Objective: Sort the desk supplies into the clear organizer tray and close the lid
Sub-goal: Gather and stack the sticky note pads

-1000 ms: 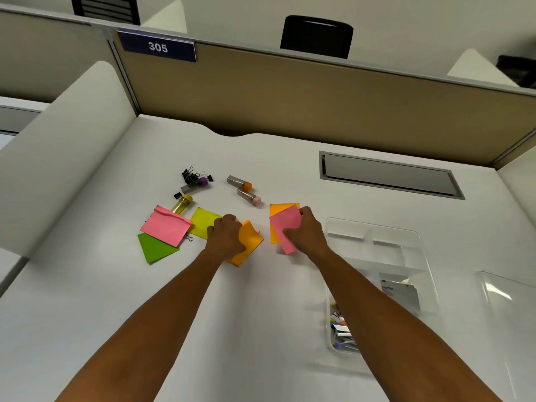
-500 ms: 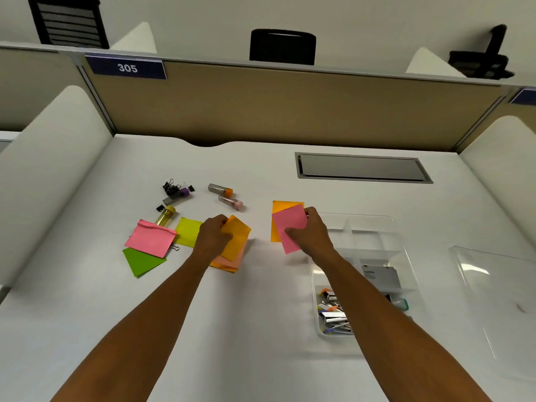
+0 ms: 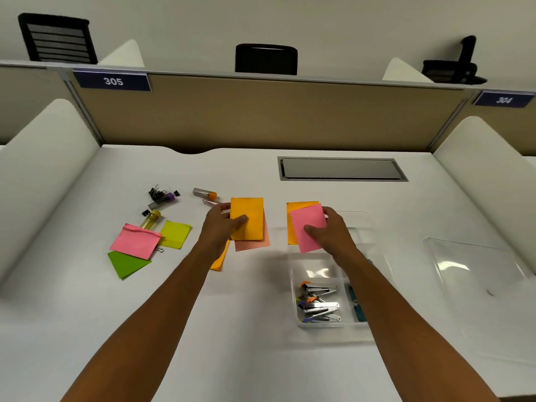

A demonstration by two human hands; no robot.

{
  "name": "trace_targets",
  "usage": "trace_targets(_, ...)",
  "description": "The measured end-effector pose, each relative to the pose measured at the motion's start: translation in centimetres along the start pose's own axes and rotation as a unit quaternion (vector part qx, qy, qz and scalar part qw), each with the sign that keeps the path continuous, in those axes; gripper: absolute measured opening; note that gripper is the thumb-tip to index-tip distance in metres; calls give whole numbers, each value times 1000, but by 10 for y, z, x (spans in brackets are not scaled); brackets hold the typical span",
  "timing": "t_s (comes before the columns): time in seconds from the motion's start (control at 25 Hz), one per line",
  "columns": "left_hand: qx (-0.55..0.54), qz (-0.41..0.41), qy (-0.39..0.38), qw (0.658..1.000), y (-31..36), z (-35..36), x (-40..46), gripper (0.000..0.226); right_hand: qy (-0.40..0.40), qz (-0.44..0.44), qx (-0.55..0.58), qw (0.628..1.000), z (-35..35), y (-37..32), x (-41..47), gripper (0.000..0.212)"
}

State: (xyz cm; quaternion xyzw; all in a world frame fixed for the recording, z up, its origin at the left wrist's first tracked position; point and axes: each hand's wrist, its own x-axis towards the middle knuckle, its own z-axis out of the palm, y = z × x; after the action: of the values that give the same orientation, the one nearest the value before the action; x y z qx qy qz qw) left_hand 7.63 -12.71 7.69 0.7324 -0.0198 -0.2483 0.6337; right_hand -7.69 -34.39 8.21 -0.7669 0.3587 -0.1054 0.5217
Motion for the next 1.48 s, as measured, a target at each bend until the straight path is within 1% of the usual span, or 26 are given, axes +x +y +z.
trace_targets(0.12, 3, 9, -24, 1000, 5, 25, -10, 63, -11, -26, -55, 998, -23, 6, -4, 46)
trace_targets(0.28, -11, 4, -39, 999, 6, 52, -25, 57, -58, -56, -156, 984, -41, 14, -8, 43)
trace_targets(0.4, -11, 6, -54, 998, 5, 69, -36, 54, -124, -85, -248, 957, -50, 15, -7, 42)
trace_targets(0.48, -6, 10, -54, 998, 5, 73, -41, 54, -152, -110, -304, 934, -52, 13, -5, 42)
trace_targets(0.56, 4, 17, -54, 998, 3, 72, -41, 54, -167, -115, -338, 919, -48, 11, -1, 42)
trace_targets(0.64, 12, 19, -51, 998, 0, 67, -41, 54, -179, -114, -366, 906, -43, 12, 2, 37)
trace_targets(0.76, 11, 13, -31, 999, -5, 56, -43, 54, -215, -135, -409, 876, -30, 17, 7, 33)
trace_targets(0.84, 14, 14, -18, 1000, -6, 49, -43, 55, -235, -138, -418, 866, -22, 22, 9, 35)
trace_targets(1.0, 22, 12, -4, 1000, -5, 43, -43, 58, -240, -126, -431, 861, -9, 33, 11, 39)
trace_targets(1.16, 32, 17, 0, 999, -5, 45, -44, 56, -243, -119, -441, 856, -5, 44, 13, 39)
trace_targets(1.24, 33, 22, 3, 999, -5, 48, -44, 55, -250, -125, -441, 853, -7, 46, 13, 45)
trace_targets(1.36, 41, 26, -6, 999, -6, 59, -42, 52, -256, -127, -420, 861, -17, 48, 15, 54)
trace_targets(1.44, 62, 32, -17, 997, -6, 70, -40, 47, -242, -145, -394, 875, -26, 47, 17, 51)
trace_targets(1.48, 77, 37, -21, 996, -5, 76, -39, 44, -227, -151, -371, 888, -32, 48, 18, 49)
